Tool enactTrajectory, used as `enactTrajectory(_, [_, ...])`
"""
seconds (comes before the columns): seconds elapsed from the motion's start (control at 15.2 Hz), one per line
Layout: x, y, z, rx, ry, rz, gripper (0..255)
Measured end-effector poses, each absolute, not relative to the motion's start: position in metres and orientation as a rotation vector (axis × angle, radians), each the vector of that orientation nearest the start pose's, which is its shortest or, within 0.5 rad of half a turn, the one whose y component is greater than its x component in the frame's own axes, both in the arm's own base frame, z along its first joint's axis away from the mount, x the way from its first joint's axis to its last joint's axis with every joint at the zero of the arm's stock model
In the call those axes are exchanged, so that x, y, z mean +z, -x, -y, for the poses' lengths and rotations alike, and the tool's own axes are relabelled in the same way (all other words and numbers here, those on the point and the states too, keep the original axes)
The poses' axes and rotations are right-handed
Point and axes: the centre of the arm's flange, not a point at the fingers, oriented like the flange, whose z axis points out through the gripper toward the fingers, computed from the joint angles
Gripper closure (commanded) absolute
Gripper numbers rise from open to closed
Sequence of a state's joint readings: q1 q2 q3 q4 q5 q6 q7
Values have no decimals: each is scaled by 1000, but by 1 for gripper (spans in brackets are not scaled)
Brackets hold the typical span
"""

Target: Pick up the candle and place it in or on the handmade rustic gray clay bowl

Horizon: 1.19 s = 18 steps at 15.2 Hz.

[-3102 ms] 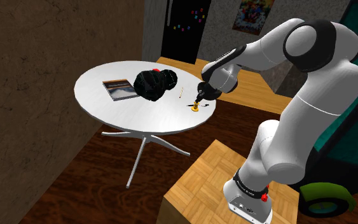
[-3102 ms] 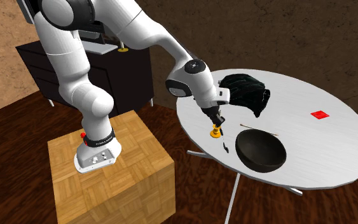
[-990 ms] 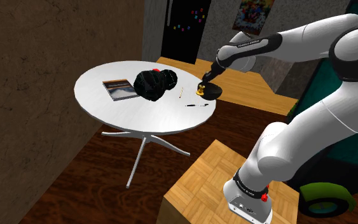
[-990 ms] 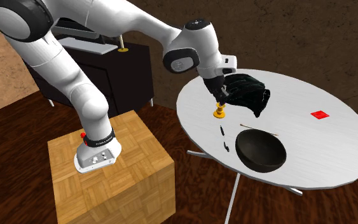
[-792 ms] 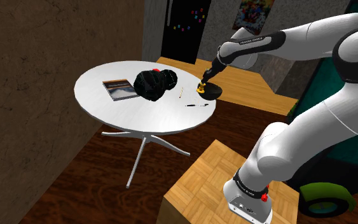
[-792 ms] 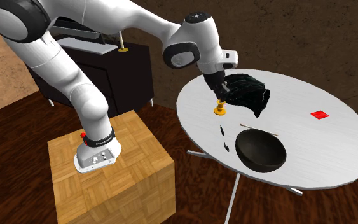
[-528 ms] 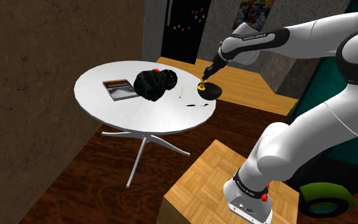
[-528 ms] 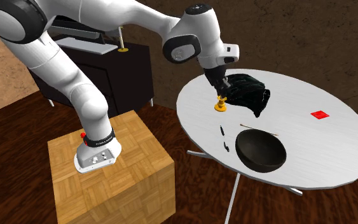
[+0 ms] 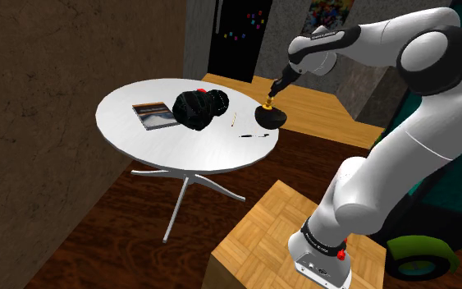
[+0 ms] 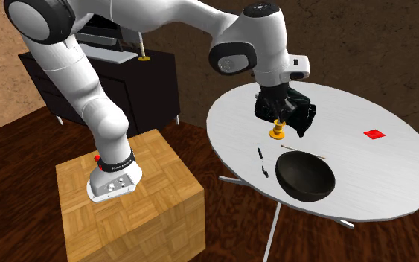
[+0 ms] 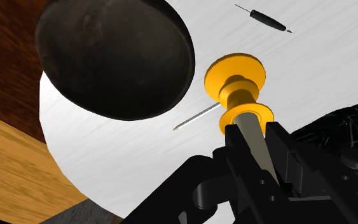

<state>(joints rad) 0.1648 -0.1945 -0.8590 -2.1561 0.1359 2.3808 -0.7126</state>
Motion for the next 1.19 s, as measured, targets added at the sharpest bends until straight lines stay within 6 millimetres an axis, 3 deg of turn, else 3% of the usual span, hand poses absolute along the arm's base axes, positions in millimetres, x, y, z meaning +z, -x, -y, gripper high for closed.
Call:
enactTrajectory(0.59, [497, -420, 475, -675, 3097, -124, 255])
enactTrajectory(0.79, [485, -422, 486, -677, 3094, -121, 255])
enactTrajectory(1.19, [453, -421, 487, -678, 3093, -120, 255])
